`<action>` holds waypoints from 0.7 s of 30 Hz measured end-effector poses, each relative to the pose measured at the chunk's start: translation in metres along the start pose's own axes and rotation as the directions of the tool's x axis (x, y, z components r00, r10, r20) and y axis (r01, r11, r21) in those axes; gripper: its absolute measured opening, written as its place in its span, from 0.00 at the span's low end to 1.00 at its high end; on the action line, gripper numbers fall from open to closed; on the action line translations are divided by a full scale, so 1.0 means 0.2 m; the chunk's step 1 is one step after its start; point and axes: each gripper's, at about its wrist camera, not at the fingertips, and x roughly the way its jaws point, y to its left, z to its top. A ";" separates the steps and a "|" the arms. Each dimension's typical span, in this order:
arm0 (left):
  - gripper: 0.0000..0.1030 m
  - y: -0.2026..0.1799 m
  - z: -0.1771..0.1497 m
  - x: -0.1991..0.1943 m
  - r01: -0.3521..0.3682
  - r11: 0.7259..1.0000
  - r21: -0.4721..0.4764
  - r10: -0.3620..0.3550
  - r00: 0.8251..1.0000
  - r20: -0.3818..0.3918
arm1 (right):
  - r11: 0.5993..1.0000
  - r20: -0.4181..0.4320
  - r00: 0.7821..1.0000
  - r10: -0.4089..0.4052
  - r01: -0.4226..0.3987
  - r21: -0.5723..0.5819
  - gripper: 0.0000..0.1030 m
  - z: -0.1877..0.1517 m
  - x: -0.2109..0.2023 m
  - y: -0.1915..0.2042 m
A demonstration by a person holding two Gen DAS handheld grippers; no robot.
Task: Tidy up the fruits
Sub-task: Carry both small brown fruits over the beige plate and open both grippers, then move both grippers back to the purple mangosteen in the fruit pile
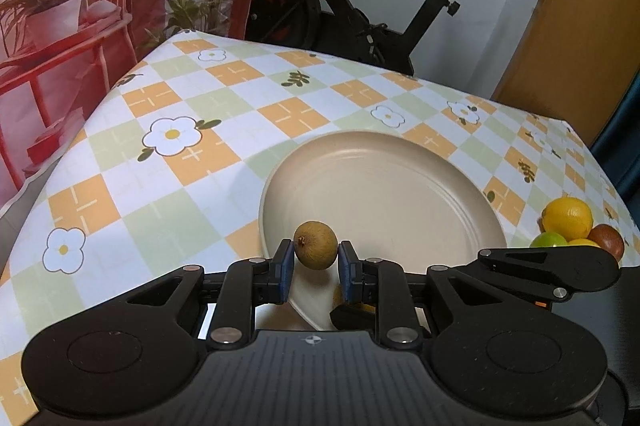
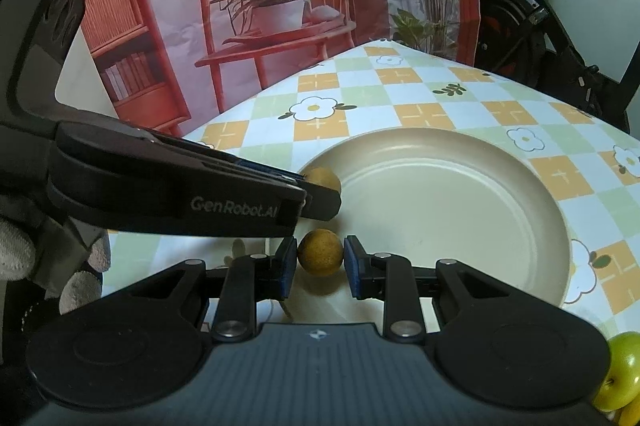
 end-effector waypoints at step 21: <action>0.35 -0.22 0.01 -0.24 -0.054 0.997 -0.054 0.060 0.992 0.112 | 0.996 0.132 0.988 -0.086 0.082 0.031 0.42 -0.12 -0.36 -0.05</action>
